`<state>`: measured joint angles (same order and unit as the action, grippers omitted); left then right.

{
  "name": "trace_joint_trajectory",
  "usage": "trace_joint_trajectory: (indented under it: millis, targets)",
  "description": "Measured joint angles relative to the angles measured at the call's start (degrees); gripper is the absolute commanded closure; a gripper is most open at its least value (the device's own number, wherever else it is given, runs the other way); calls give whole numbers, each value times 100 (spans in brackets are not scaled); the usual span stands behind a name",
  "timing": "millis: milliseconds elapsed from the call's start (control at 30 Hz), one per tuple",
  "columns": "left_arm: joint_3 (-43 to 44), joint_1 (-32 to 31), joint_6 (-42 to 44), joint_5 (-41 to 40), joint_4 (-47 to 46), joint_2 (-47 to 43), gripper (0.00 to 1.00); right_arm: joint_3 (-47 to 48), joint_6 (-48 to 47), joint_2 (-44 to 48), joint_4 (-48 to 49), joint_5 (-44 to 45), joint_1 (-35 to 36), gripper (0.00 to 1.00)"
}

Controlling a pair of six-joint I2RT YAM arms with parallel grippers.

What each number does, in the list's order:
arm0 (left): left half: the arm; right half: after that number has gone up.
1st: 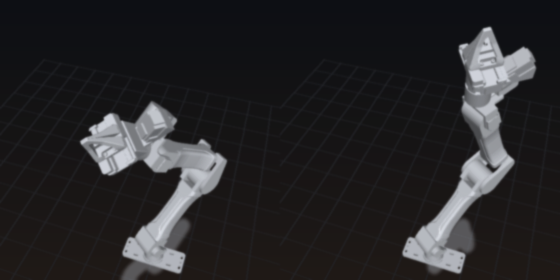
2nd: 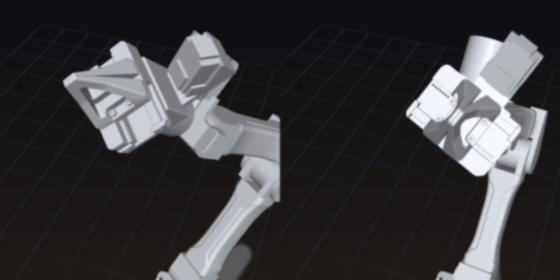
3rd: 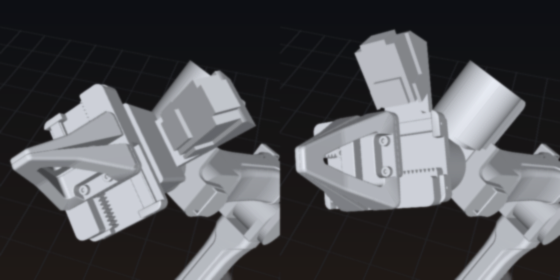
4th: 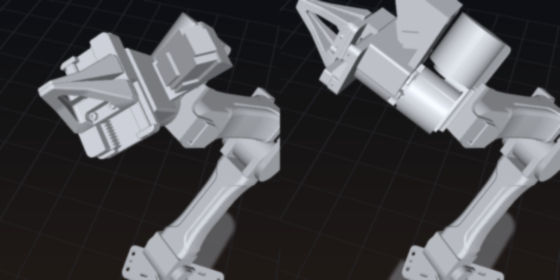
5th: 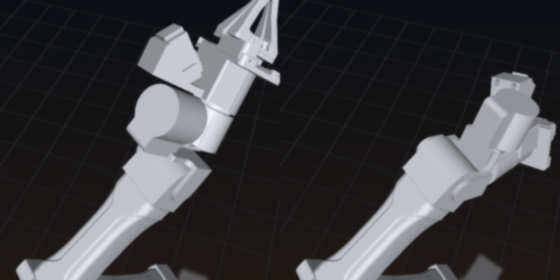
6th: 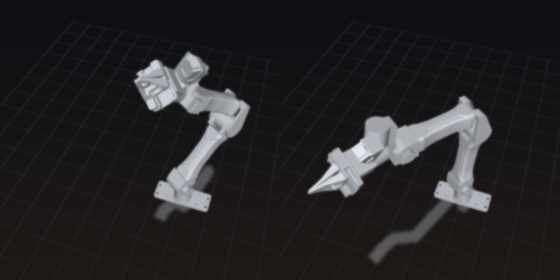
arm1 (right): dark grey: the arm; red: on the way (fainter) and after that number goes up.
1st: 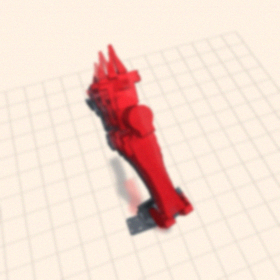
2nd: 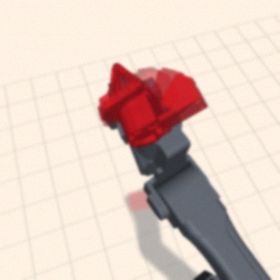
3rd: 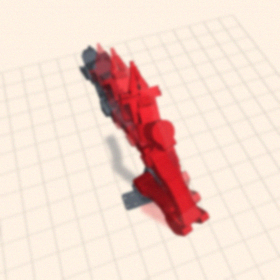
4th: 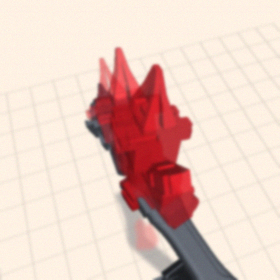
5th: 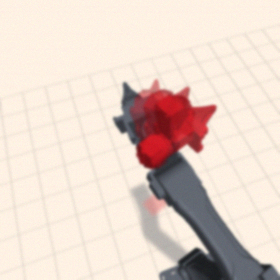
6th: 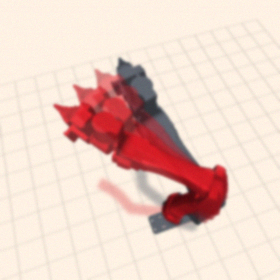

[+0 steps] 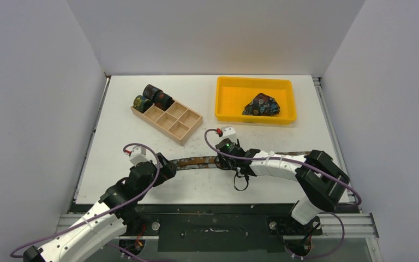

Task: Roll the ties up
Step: Flatten out the tie at the center of the board.

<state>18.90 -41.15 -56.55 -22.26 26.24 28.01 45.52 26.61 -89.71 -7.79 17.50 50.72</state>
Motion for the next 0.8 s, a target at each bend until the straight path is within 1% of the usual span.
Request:
trace_joint_trajectory:
  millis: [67, 233, 367, 533, 800]
  targets:
    - [-11, 0, 0, 15, 4, -17, 0, 70, 0, -195, 15, -7, 2, 64]
    - [-33, 2, -2, 33, 20, -92, 0, 133, 72, -463, 111, 0, 37, 85]
    - [-35, 2, 0, 44, 28, -164, 0, 131, 120, -472, 133, 11, 50, 94]
    - [-68, 2, 0, 46, 35, -179, 0, 59, 157, -334, 37, 26, 50, 95]
    - [-76, 13, -2, 57, 42, -162, 0, 39, 267, 400, -385, 52, 87, 95]
